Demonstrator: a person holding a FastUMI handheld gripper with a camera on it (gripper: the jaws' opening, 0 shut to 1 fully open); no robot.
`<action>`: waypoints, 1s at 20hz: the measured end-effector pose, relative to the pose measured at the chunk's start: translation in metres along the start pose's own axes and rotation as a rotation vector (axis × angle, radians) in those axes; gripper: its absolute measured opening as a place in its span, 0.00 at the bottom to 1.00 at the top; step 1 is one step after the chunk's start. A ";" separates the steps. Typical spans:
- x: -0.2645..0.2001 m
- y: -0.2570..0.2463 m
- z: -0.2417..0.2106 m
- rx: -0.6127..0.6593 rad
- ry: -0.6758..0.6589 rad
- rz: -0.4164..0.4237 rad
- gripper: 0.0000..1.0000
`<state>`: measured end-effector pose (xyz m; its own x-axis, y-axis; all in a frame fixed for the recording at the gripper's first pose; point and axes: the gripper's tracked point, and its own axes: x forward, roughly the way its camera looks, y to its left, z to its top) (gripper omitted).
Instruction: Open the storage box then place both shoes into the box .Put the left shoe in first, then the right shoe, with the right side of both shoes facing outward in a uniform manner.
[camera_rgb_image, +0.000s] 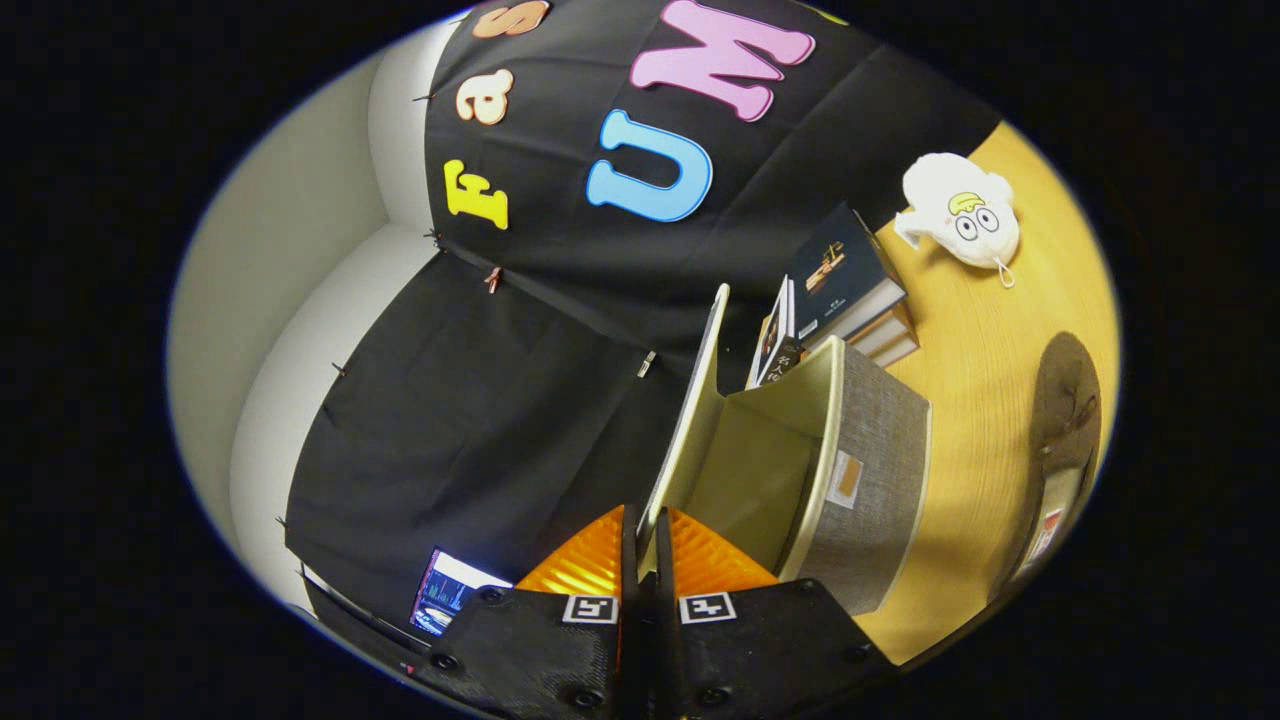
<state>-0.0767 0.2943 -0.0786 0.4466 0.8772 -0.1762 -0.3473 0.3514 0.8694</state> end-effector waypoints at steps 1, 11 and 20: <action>0.005 0.006 -0.002 -0.013 0.005 -0.011 0.08; 0.081 0.090 -0.015 -0.163 0.020 -0.050 0.08; 0.193 0.115 -0.082 -0.289 0.113 -0.101 0.08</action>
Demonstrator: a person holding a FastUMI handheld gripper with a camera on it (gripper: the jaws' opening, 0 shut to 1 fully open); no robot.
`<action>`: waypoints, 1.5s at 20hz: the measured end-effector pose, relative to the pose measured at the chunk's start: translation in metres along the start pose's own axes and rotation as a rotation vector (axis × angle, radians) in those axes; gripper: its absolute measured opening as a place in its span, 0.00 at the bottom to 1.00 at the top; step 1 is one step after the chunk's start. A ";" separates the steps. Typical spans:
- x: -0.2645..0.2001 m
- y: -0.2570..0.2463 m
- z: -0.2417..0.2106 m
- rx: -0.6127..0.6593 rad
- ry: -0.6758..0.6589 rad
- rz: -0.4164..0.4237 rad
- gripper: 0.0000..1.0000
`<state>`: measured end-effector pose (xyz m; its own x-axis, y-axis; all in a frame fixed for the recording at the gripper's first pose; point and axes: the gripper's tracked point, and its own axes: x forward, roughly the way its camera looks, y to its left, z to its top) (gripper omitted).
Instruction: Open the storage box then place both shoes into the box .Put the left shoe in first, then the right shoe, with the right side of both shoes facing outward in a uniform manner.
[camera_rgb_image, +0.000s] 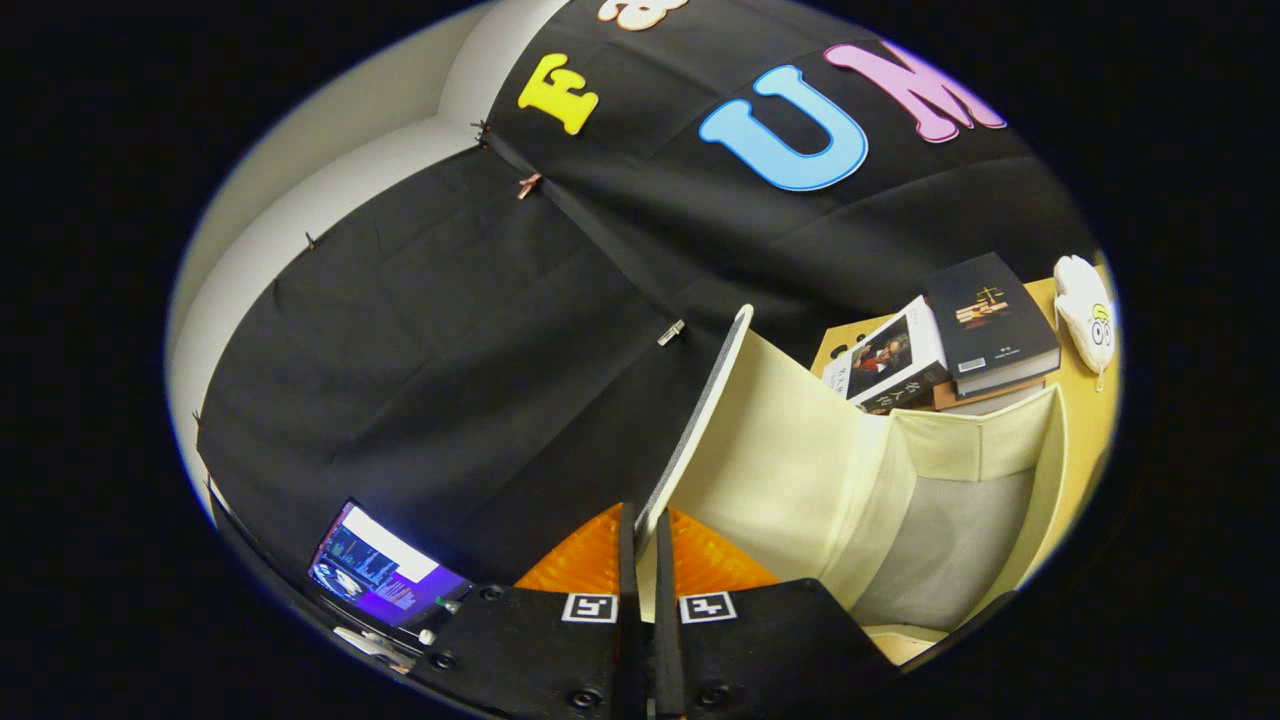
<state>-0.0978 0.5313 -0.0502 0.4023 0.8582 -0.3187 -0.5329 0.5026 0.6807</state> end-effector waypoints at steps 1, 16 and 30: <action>0.011 0.003 -0.005 0.012 0.011 -0.005 0.08; -0.026 -0.065 0.040 -0.250 -0.156 -0.242 0.98; -0.284 -0.286 0.077 -0.402 -0.320 -0.694 0.98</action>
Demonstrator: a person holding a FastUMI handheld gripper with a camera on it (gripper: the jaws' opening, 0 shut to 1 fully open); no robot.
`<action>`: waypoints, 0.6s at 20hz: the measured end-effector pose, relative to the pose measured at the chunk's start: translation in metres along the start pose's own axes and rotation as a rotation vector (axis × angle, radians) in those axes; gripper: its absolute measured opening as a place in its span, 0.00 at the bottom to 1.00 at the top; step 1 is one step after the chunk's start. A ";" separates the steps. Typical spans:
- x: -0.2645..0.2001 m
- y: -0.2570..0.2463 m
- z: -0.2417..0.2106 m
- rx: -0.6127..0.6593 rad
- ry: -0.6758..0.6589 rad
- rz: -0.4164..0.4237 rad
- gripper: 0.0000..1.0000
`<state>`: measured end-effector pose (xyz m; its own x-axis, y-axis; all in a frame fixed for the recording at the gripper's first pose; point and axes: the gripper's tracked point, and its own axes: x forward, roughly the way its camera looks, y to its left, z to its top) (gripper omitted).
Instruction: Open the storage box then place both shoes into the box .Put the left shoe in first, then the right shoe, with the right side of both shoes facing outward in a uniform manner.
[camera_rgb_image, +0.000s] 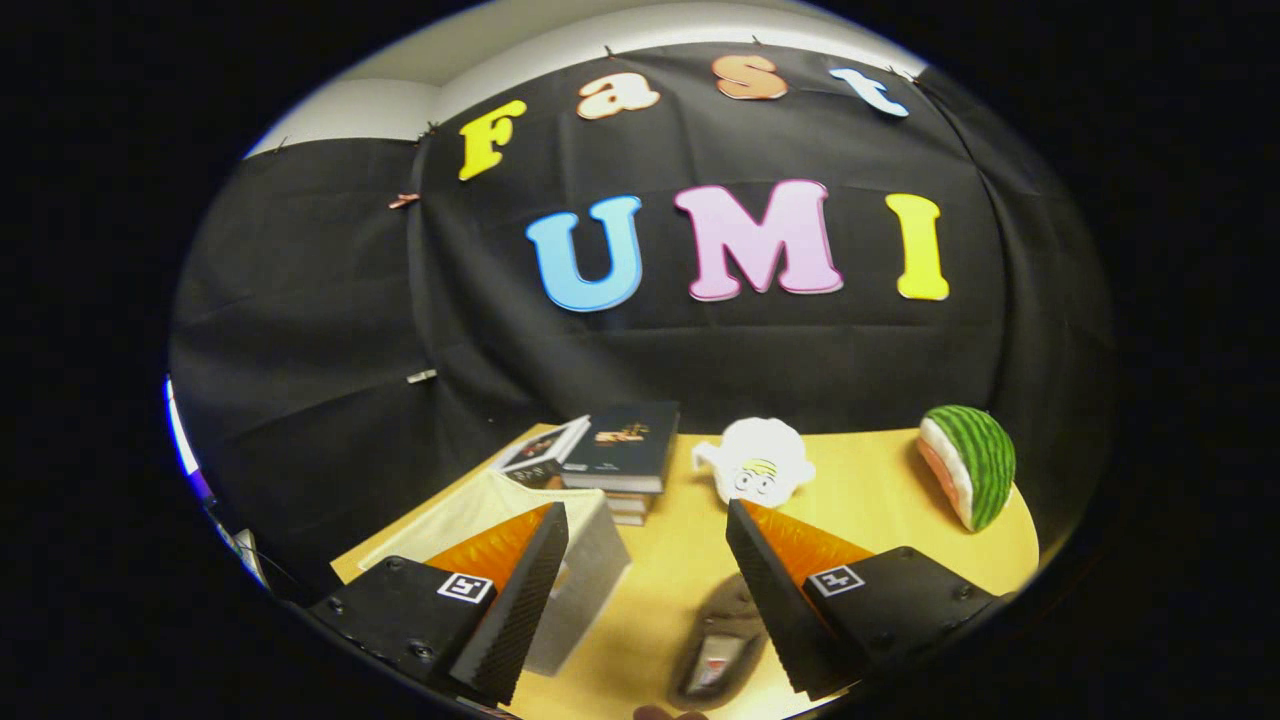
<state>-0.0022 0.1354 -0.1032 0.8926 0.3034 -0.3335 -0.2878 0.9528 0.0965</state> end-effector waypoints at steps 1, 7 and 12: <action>0.000 -0.014 -0.013 0.009 0.020 -0.013 0.98; 0.001 -0.057 -0.089 0.008 0.144 -0.048 0.98; -0.002 -0.060 -0.140 0.060 0.242 -0.013 0.98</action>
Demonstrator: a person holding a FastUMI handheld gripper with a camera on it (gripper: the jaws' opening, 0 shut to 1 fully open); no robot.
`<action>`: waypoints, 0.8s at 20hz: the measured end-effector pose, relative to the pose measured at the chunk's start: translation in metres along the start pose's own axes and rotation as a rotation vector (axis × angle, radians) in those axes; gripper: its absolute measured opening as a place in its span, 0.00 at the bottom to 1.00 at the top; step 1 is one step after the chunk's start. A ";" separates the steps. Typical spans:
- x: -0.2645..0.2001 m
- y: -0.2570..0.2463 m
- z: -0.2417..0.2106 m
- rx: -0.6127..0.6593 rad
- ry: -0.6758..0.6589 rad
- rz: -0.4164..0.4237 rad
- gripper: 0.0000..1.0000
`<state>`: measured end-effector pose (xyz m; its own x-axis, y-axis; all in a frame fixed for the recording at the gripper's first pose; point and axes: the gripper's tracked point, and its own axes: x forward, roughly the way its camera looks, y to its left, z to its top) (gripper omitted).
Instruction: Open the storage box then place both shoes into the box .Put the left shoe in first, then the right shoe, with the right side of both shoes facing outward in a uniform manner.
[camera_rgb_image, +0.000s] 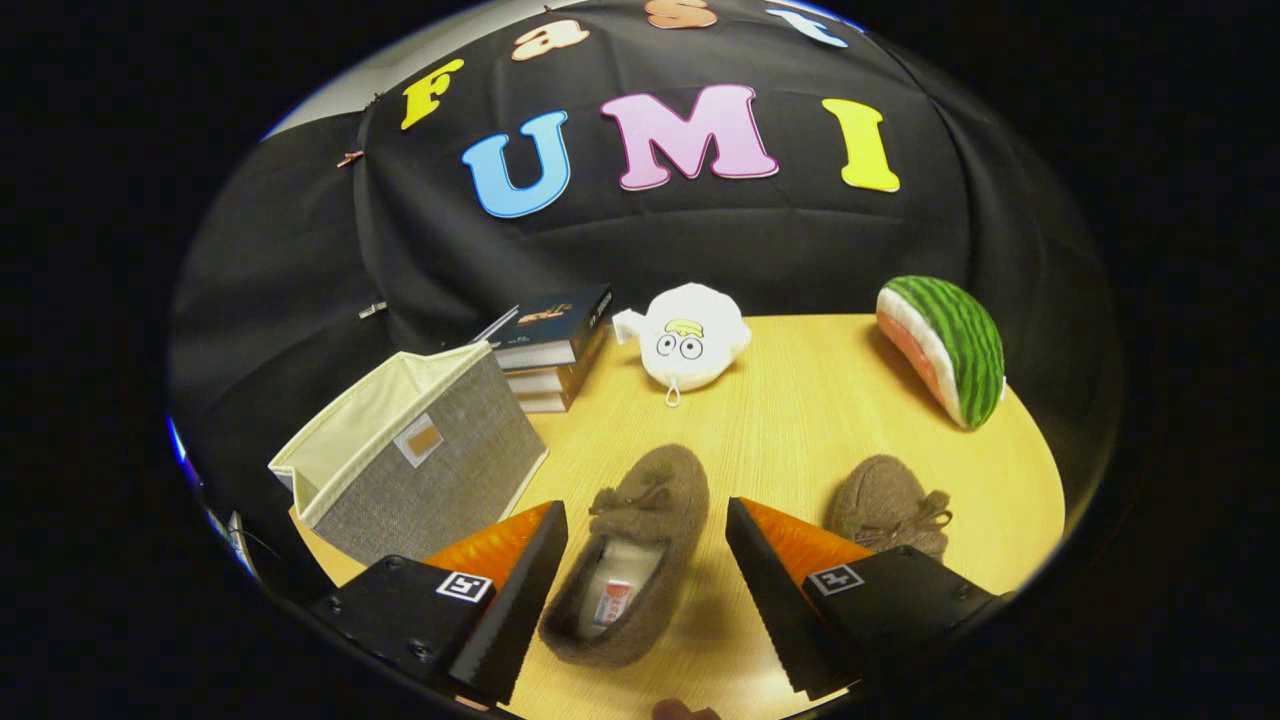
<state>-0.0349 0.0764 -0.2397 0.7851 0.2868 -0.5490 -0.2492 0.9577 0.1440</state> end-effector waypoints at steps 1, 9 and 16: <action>0.001 -0.001 -0.010 -0.005 0.021 0.004 0.98; 0.030 -0.030 -0.027 0.003 0.048 -0.077 0.98; 0.066 -0.032 -0.048 0.080 0.123 -0.071 0.70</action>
<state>-0.0024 0.0639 -0.3197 0.7223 0.2177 -0.6564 -0.1456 0.9758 0.1633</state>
